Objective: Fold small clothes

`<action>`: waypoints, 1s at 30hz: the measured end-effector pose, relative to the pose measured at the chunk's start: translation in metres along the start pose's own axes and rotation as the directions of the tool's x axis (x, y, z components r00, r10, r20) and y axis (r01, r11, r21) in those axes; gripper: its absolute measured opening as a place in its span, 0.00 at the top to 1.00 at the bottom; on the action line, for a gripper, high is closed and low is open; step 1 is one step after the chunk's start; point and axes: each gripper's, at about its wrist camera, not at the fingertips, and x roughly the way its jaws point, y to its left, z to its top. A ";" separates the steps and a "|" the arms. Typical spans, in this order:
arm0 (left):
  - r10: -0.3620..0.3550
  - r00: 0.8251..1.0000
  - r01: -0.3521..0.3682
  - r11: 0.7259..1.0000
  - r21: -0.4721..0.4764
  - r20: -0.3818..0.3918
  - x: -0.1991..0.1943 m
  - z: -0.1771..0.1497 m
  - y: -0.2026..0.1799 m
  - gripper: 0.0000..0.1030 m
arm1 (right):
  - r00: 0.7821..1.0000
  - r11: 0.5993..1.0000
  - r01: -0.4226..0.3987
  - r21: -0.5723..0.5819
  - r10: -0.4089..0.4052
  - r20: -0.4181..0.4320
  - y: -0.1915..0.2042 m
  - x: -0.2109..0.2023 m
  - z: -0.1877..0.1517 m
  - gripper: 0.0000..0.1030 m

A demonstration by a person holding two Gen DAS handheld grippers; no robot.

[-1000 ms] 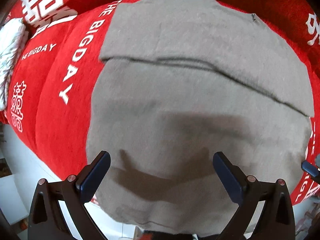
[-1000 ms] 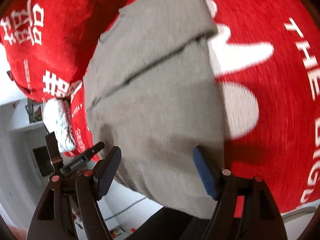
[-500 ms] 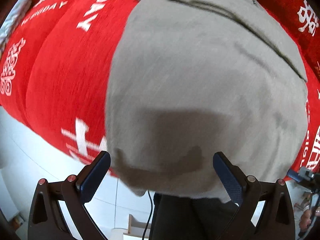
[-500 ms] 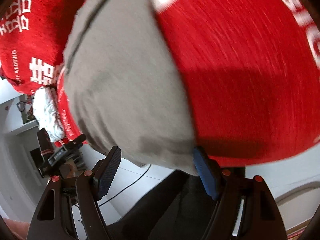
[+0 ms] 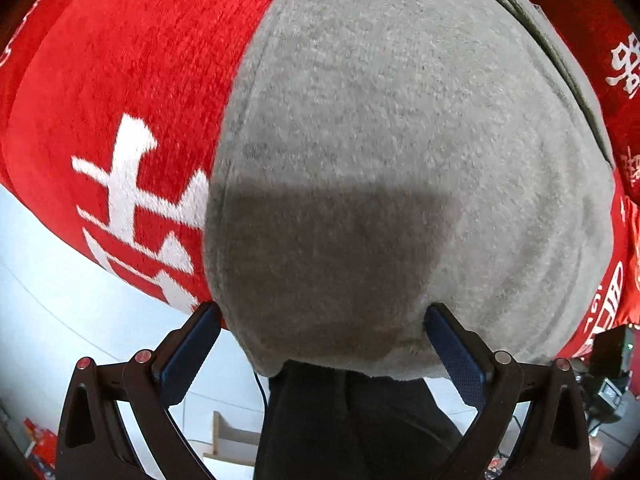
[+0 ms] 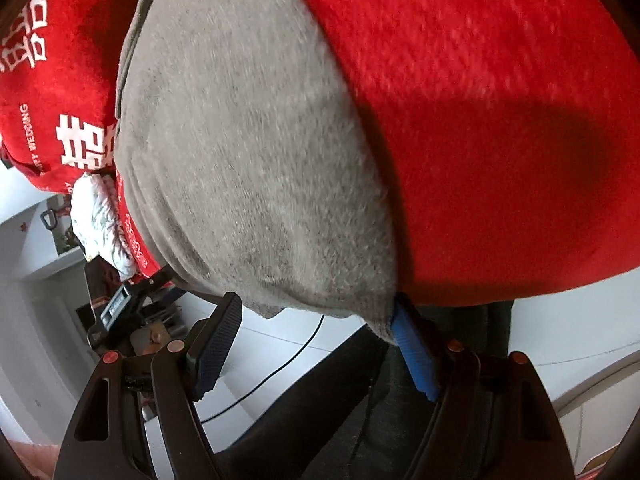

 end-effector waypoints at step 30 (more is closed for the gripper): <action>-0.324 0.919 0.304 0.945 0.119 0.224 -0.111 0.148 -0.011 0.86 | 0.869 0.893 -0.440 -0.093 0.449 0.209 0.124 -0.084 0.175 0.84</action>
